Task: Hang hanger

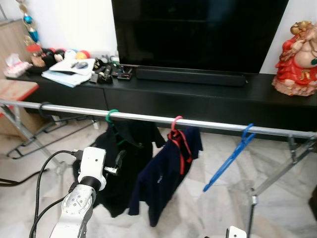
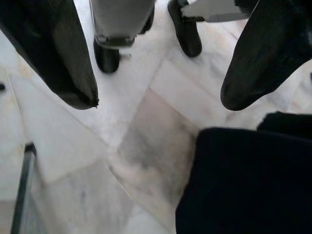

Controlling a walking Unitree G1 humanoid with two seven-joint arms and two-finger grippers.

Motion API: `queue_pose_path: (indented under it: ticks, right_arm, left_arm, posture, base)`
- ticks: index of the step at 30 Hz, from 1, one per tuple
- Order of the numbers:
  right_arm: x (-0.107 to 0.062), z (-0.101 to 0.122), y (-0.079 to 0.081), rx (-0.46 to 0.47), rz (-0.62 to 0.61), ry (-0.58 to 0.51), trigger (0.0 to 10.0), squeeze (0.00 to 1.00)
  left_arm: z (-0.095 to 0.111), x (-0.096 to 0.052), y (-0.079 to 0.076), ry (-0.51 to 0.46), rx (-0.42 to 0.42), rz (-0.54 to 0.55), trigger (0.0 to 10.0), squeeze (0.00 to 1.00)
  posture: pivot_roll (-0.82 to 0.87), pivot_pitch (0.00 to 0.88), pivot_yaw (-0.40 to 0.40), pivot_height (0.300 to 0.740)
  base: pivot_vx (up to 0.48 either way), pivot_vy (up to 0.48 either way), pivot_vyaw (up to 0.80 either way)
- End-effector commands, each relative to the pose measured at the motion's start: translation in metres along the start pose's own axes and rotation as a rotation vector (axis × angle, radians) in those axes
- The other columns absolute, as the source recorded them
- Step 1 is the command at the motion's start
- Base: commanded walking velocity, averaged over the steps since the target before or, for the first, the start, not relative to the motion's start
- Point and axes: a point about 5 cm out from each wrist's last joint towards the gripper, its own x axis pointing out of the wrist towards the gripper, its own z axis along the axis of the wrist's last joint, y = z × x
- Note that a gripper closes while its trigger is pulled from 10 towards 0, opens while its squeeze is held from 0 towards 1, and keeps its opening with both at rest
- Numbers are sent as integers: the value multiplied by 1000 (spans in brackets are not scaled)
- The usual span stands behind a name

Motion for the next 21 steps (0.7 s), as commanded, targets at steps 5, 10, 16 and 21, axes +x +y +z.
queue_pose_path:
  ticks: [5,10,16,21]
  right_arm:
    - [-1,-1,-5,14,-19,2,10000,0]
    - [0,0,-4,14,-18,0,10000,0]
    - [0,1,-3,17,-18,-4,10000,0]
    - [0,1,-3,16,-19,-3,10000,0]
  left_arm:
    - [2,2,-2,2,7,-16,10000,0]
    - [2,2,-2,3,7,-17,10000,0]
    - [2,2,-2,5,7,-20,10000,0]
    - [2,2,-2,5,8,-19,10000,0]
  posture:
    - [50,38,23,740]
    - [53,40,22,740]
    - [53,40,22,740]
    - [53,40,22,740]
  base:
    - [0,365,0]
    - [0,359,0]
    - [0,356,0]
    - [0,349,0]
